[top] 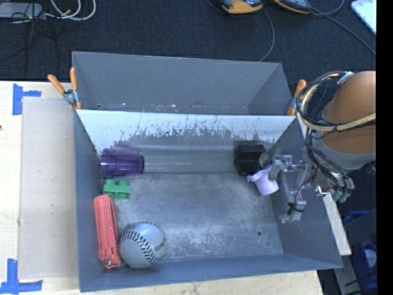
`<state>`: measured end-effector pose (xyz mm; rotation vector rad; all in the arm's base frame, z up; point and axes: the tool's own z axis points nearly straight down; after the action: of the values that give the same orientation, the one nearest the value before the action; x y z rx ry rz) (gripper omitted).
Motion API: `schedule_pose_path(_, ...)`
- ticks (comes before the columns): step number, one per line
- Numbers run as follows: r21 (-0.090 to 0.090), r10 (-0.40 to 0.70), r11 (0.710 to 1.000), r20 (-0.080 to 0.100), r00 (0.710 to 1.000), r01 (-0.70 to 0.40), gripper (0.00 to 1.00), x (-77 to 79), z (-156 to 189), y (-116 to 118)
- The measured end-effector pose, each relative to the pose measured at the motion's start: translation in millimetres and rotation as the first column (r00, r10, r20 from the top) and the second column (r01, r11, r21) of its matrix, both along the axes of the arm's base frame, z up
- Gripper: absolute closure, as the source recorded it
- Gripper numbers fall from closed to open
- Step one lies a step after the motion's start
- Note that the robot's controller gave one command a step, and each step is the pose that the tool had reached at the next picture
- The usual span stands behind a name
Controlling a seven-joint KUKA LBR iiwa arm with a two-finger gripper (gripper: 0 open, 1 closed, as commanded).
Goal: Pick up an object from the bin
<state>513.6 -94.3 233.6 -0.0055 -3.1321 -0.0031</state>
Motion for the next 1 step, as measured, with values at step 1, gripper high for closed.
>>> schedule_pose_path(1,-0.002,0.003,1.000,0.008,1.000,-0.003,0.00,1.3,4.5,0.3)
